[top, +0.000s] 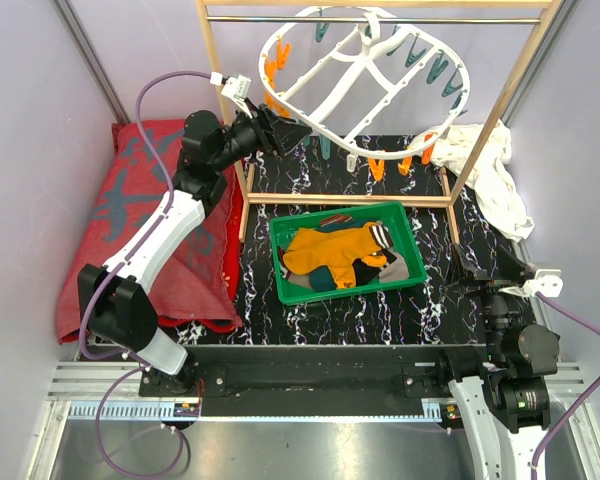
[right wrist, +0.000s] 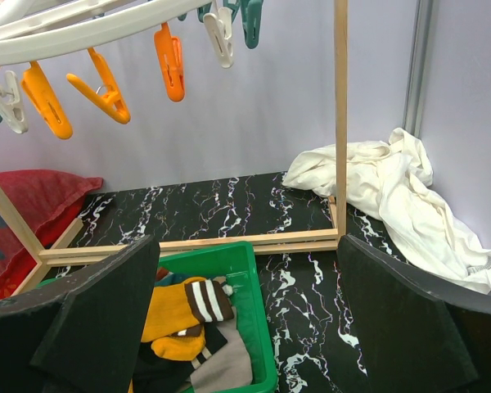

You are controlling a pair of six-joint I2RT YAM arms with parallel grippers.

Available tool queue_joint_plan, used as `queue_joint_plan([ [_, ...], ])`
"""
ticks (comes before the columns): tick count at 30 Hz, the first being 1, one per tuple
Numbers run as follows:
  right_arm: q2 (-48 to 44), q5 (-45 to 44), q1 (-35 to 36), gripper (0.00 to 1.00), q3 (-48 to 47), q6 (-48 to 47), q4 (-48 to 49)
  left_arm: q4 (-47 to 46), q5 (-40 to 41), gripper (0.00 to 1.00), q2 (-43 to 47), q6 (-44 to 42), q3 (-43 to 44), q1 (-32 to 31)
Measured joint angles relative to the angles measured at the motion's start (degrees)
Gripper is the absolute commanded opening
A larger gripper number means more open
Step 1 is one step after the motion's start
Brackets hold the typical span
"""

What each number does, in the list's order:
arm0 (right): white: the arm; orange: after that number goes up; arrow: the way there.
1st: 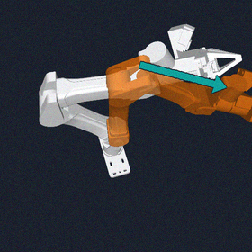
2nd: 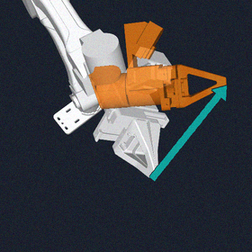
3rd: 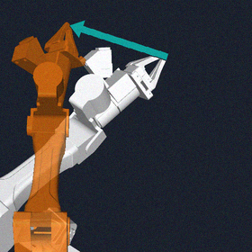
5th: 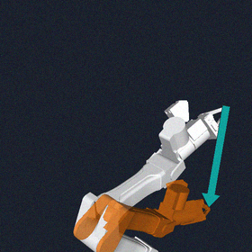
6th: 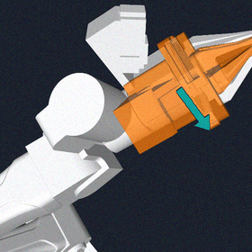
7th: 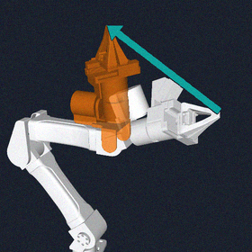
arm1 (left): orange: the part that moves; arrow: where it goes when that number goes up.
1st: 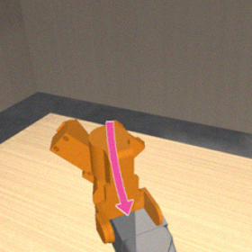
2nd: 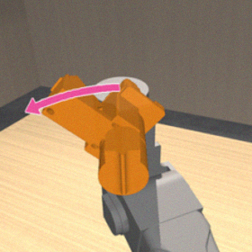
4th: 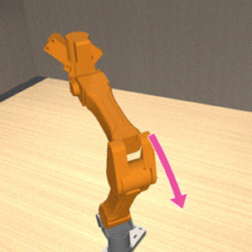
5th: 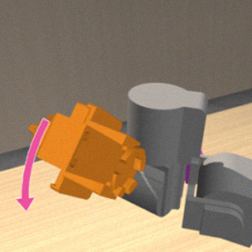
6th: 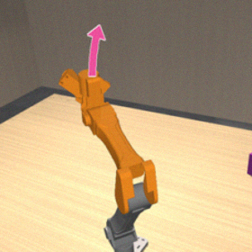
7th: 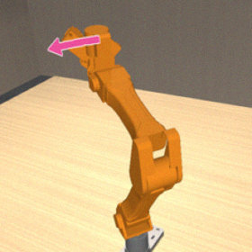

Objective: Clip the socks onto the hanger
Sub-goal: Open the clamp at the hanger.

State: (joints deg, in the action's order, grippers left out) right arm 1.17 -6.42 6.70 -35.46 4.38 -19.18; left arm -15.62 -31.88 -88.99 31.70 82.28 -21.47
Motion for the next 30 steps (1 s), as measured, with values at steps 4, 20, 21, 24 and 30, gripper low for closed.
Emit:
queue_joint_plan([
  [4, 0.0, 0.0, 0.0, 1.0, 0.0, 0.0, 0.0, -2.3, -0.6, 0.65, 0.0, 0.3, -0.7, 0.0],
  [20, 0.0, 0.0, 0.0, 1.0, 0.0, 0.0, 0.0, -9.8, -3.1, 0.63, 0.0, 2.7, -5.3, 0.2],
  [21, 0.0, 0.0, 0.0, 1.0, 0.0, 0.0, 0.0, -10.0, -3.1, 0.63, 0.0, 2.7, -5.6, 0.2],
  [24, 0.0, 0.0, 0.0, 1.0, 0.0, 0.0, 0.0, -10.1, -3.2, 0.63, 0.0, 2.6, -5.9, 0.3],
  [30, 0.0, 0.0, 0.0, 1.0, 0.0, 0.0, 0.0, -10.6, -3.3, 0.63, 0.0, 2.6, -5.9, 0.4],
])
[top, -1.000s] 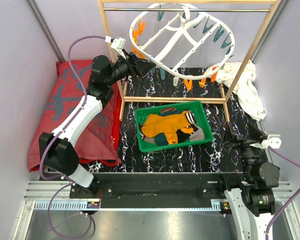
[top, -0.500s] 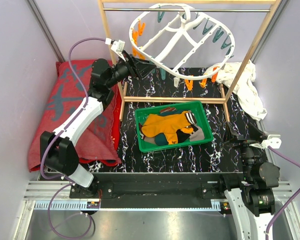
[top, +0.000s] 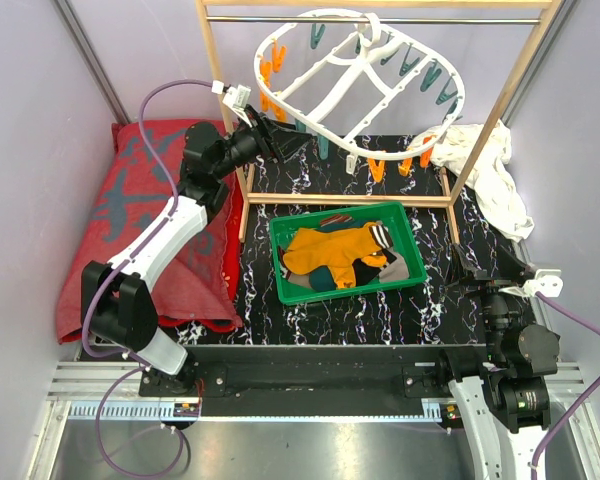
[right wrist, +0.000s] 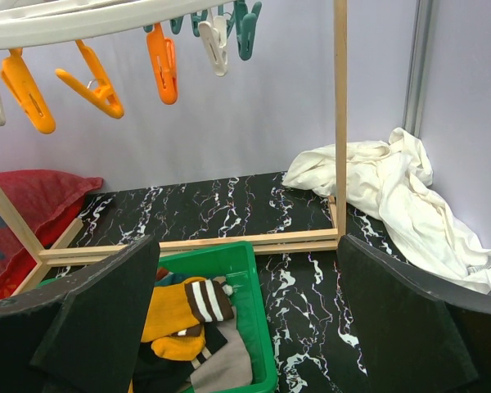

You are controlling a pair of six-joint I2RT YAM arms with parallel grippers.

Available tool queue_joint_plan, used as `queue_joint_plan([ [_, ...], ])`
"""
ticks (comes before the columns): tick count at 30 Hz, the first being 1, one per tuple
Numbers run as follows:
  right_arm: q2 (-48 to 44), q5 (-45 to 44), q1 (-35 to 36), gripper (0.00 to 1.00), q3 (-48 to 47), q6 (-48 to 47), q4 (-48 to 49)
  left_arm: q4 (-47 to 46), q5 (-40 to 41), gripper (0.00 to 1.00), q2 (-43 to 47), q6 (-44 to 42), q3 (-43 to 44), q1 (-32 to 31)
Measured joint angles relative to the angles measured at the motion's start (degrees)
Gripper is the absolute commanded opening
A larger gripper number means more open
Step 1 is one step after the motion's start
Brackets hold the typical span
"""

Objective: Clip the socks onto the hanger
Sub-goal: Open the clamp at the hanger.

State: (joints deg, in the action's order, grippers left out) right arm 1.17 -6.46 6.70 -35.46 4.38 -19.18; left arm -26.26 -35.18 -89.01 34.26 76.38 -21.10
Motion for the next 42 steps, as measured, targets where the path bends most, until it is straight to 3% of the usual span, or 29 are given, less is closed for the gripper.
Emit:
queue_joint_plan([
  [14, 0.0, 0.0, 0.0, 1.0, 0.0, 0.0, 0.0, 4.1, 0.5, 0.56, 0.0, -4.3, 3.3, 0.0],
  [25, 0.0, 0.0, 0.0, 1.0, 0.0, 0.0, 0.0, 5.1, 0.5, 0.37, -0.1, -5.1, 6.1, -0.2],
  [32, 0.0, -0.1, 0.0, 1.0, 0.0, 0.2, 0.0, 6.1, 1.1, 0.33, -0.1, -5.9, 6.1, -0.7],
  [42, 2.2, 3.6, 0.0, 1.0, -1.0, 3.3, -0.3, 13.2, 8.1, 0.17, 2.5, -11.4, 5.5, -3.2],
])
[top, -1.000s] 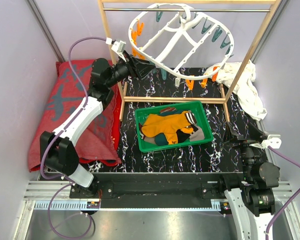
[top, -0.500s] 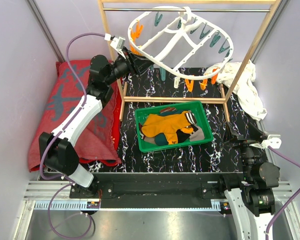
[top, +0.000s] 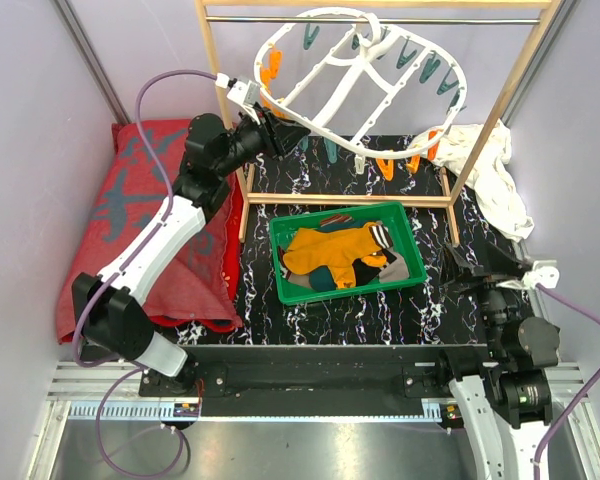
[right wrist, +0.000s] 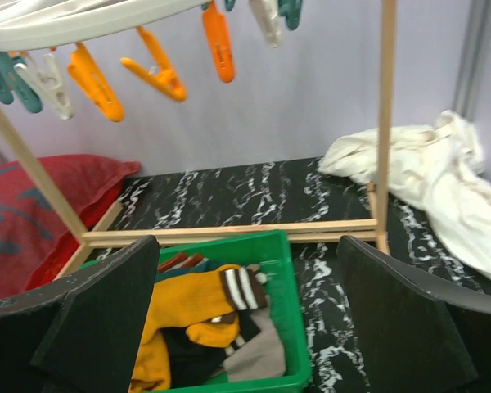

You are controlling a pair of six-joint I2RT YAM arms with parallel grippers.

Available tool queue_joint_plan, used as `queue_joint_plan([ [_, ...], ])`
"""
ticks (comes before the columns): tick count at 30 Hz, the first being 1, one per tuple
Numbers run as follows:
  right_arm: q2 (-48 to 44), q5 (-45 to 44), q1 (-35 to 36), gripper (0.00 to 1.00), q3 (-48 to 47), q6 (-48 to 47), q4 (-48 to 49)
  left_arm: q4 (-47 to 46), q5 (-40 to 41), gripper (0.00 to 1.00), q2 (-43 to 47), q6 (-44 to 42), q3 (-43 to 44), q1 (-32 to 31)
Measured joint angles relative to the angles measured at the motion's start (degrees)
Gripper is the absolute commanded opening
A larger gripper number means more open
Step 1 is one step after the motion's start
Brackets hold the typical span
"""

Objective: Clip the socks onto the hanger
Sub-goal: Open the clamp at the hanger, then pick up the sock from the bin.

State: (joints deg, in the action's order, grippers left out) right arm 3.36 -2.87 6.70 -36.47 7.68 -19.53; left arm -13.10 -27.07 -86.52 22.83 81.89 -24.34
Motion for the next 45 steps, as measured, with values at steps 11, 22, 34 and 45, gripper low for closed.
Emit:
queue_joint_plan([
  [11, 27.1, 11.6, 0.0, 1.0, -10.4, 10.5, -8.2, 4.7, 9.3, 0.0, 3.1, -6.3, -0.9, -1.9],
  [22, 43.5, 21.2, 0.0, 1.0, -9.5, 19.5, -10.3, 7.5, 16.6, 0.0, 3.1, -7.7, -1.0, -4.2],
  [34, 60.0, 15.7, 3.2, 0.99, -6.0, 32.2, 0.4, 9.3, 21.4, 0.0, 3.1, -8.4, -0.9, -6.4],
  [45, 75.0, 2.5, 5.4, 0.57, -8.2, 40.8, 8.9, 10.8, 28.9, 0.0, 2.4, -14.4, -0.2, -13.2],
])
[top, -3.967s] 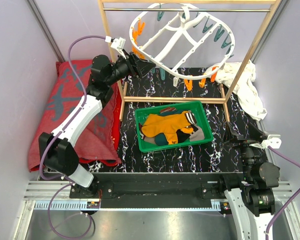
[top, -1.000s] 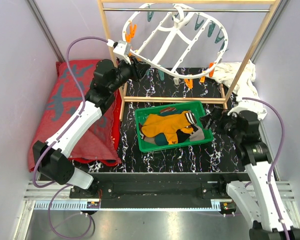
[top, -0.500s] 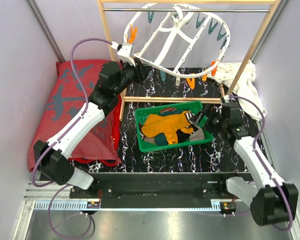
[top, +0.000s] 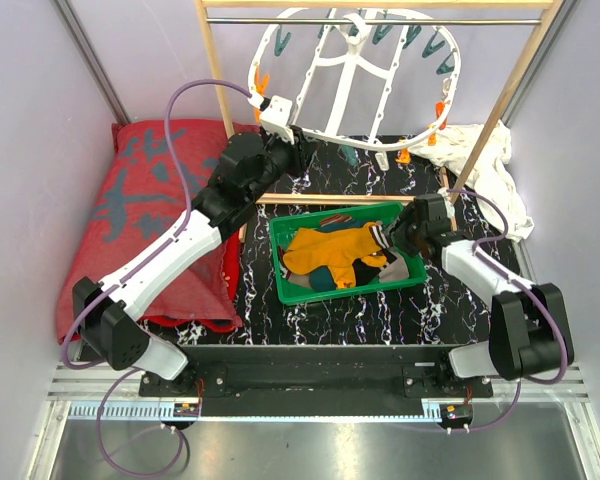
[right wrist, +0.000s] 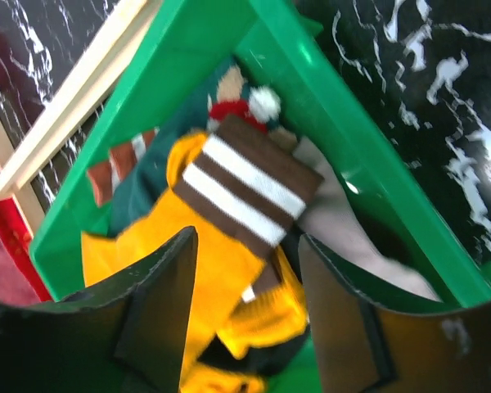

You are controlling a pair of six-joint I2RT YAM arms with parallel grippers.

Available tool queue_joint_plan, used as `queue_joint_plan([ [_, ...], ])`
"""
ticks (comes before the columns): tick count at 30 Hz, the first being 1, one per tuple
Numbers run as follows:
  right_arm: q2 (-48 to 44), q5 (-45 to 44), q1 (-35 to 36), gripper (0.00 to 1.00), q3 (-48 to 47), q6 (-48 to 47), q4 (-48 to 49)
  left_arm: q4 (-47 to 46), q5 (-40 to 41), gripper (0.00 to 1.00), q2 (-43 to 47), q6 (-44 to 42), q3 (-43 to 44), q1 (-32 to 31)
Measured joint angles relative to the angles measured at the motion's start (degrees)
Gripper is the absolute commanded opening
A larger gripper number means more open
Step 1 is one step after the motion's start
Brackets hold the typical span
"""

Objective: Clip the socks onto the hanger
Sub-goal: Pick up the sock from the bin.

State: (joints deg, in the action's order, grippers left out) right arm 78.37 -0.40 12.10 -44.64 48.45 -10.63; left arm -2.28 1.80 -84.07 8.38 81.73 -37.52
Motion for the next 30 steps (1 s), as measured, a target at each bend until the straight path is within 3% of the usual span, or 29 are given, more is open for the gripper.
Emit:
queue_joint_plan([
  [10, 7.7, -6.2, 1.1, 0.51, -1.9, 4.5, 4.1, 0.3, 1.4, 0.0, -0.4, -0.5, 0.3, -0.1],
  [16, 15.2, -5.5, 1.6, 0.47, -2.1, 6.7, 9.4, 0.9, 1.5, 0.0, -0.4, -0.5, 0.7, -0.1],
  [22, 17.3, -4.3, 2.0, 0.14, -1.9, 6.6, 14.3, 2.6, 1.5, 0.0, -0.5, -0.4, 1.6, -0.1],
  [27, 14.7, -4.0, 2.0, 0.01, -0.6, 4.2, 15.0, 3.4, 1.4, 0.0, -1.3, -0.4, 2.5, -0.1],
  [30, 10.0, -4.0, 2.0, 0.0, 0.3, 1.5, 14.6, 3.9, 1.4, 0.0, -1.6, -0.3, 2.9, -0.1],
])
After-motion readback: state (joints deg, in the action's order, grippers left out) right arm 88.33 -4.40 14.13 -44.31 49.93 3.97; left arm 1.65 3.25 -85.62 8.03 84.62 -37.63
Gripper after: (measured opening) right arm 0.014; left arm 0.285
